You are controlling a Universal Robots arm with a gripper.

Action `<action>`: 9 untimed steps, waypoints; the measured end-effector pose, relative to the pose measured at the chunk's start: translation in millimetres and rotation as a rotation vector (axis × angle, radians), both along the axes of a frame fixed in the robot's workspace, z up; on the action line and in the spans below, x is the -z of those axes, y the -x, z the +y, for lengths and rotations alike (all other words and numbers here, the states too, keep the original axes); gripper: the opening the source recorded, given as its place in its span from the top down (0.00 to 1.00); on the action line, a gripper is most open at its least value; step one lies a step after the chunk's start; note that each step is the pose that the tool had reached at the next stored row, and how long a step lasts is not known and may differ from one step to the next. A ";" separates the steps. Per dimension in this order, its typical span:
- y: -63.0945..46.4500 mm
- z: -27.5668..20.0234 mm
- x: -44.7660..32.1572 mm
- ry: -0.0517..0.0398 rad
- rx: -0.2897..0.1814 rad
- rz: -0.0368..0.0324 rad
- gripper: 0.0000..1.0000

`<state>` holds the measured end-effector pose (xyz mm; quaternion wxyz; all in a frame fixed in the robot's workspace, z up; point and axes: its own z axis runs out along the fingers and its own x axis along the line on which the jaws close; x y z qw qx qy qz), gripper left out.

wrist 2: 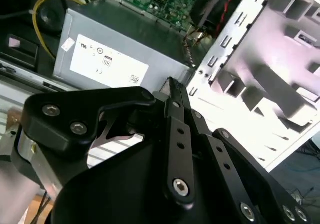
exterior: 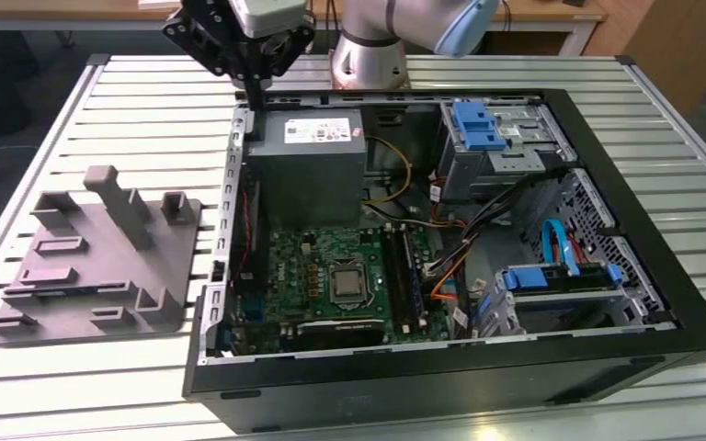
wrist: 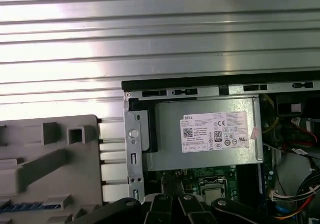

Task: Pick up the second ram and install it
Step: 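Reach for the second ram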

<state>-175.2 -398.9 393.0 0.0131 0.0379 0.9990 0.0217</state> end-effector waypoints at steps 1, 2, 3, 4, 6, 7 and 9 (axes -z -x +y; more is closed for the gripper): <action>2.5 0.0 0.0 0.0000 0.000 0.0000 0.90; 4.9 0.0 0.1 0.0000 0.000 0.0000 0.90; 6.9 0.0 0.2 0.0000 0.000 0.0000 0.90; 8.6 0.0 0.2 0.0000 0.000 0.0000 0.90; 11.7 0.0 0.4 -0.0001 0.000 -0.0001 0.90; 13.4 0.0 0.5 0.0000 0.000 0.0000 0.90; 17.0 0.0 0.7 -0.0001 0.000 -0.0001 0.90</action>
